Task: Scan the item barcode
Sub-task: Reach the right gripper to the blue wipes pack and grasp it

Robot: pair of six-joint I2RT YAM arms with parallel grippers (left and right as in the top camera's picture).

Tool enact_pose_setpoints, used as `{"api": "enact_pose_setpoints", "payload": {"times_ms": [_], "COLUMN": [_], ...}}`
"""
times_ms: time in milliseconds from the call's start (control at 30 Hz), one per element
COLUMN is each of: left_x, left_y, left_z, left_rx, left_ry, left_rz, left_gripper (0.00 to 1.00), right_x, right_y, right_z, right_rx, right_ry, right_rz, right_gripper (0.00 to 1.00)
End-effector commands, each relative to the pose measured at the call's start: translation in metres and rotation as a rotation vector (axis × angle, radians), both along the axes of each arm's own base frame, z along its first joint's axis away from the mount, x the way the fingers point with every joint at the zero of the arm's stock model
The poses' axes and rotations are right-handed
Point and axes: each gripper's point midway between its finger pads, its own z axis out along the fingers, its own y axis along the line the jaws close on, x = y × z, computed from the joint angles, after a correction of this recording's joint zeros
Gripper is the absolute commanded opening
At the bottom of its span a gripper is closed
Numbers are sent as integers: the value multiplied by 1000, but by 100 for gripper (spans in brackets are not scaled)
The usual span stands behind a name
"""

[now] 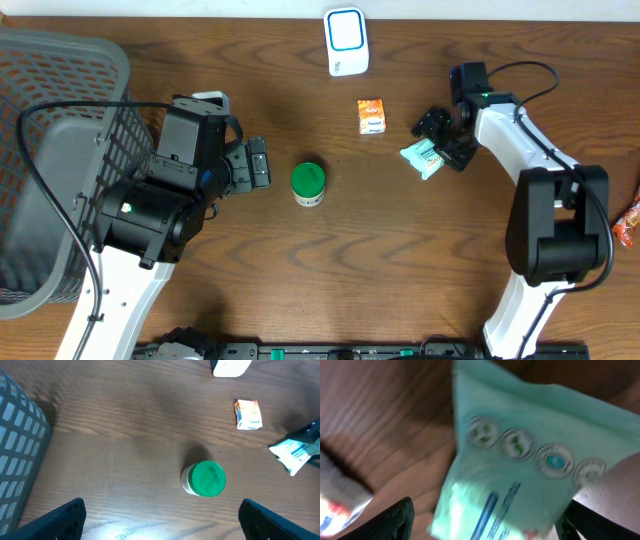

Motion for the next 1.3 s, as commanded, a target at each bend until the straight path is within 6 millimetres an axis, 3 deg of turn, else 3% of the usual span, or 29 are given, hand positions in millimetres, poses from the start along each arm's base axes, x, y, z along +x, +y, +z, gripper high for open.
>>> {"api": "enact_pose_setpoints", "payload": {"times_ms": [0, 67, 133, 267, 400, 500, 600, 733, 867, 967, 1067, 1267], "left_x": [2, 2, 2, 2, 2, 2, 2, 2, 2, 2, 2, 2], "left_y": [3, 3, 3, 3, 3, 3, 3, 3, 3, 3, 3, 3], "left_z": [1, 1, 1, 1, 1, 1, 1, 1, 1, 1, 1, 1], "left_rx": [14, 15, 15, 15, 15, 15, 14, 15, 15, 15, 15, 15], "left_ry": [-5, -5, -5, -5, -5, -5, -5, -5, -5, -5, -5, -5], "left_rz": [6, 6, 6, 6, 6, 6, 6, 6, 6, 6, 6, 6], "left_gripper": [98, 98, 98, 98, 98, 98, 98, 98, 98, 98, 98, 98], "right_x": [-3, -3, -3, 0, 7, 10, 9, -21, -63, -80, -86, -91], "right_y": [-4, -4, -6, -6, 3, 20, 50, 87, 97, 103, 118, 126], "right_z": [-18, -23, -26, -24, -14, 0, 24, 59, 72, 86, 121, 156], "right_rx": [-20, -20, -27, -31, 9, 93, 272, 619, 748, 839, 1047, 1239], "right_ry": [38, 46, 50, 38, 15, 1, -58, -44, 109, 157, 83, 103], "right_rz": [-30, -33, -35, -35, 34, 138, 347, 481, 476, 482, 519, 421], "right_gripper": [82, 82, 73, 22, 2, 1, 1, 3, 1, 1, 1, 1]}}
